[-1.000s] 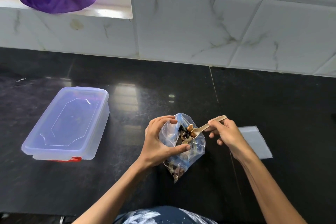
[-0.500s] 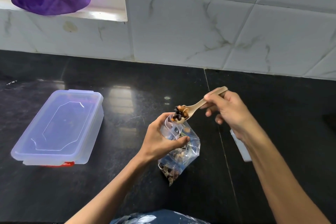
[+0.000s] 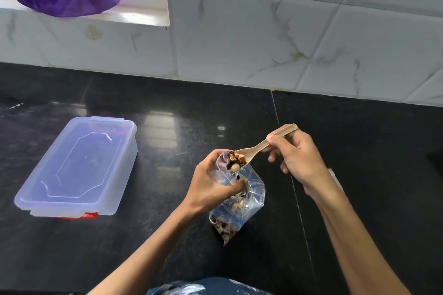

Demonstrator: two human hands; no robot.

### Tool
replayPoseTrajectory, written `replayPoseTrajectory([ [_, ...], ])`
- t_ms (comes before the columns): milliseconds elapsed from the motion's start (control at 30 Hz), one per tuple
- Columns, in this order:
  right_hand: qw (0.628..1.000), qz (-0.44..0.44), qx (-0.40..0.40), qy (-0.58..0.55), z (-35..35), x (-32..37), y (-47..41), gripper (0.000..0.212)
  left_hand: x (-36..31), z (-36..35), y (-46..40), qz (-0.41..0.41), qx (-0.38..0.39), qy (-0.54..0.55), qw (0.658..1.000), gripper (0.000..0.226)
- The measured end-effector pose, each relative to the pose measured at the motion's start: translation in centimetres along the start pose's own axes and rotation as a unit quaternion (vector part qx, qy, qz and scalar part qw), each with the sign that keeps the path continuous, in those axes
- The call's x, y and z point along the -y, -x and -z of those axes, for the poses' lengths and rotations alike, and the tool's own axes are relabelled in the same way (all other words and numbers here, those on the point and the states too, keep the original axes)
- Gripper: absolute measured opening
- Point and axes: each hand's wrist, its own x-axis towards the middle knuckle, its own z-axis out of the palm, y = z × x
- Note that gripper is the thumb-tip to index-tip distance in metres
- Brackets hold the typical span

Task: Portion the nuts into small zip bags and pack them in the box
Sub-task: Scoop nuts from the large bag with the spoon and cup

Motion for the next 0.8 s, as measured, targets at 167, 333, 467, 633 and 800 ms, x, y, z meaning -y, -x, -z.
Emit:
replayPoseTrajectory([
  [167, 0.994, 0.066, 0.001, 0.086, -0.8, -0.5, 0.7, 0.006, 0.4, -0.1, 0.1, 0.005, 0.003, 0.012, 1.000, 0.047],
  [333, 0.951, 0.179, 0.029, 0.249, -2.5, 0.6, 2.9, 0.007, 0.4, -0.2, 0.0, -0.001, 0.000, -0.001, 1.000, 0.047],
  [467, 0.913, 0.286, -0.012, 0.292, -2.5, 1.3, 3.7, 0.008, 0.2, -0.4, -0.1, -0.007, -0.019, 0.006, 1.000, 0.048],
  [633, 0.898, 0.338, -0.034, 0.280, -2.5, 1.4, 4.1, 0.008, 0.5, -0.5, -0.2, -0.010, -0.032, 0.007, 0.999, 0.047],
  [800, 0.923, 0.335, -0.081, 0.171, -1.5, 1.5, 3.9, 0.013, 0.1, -0.5, -0.2, -0.024, -0.037, -0.001, 0.999, 0.046],
])
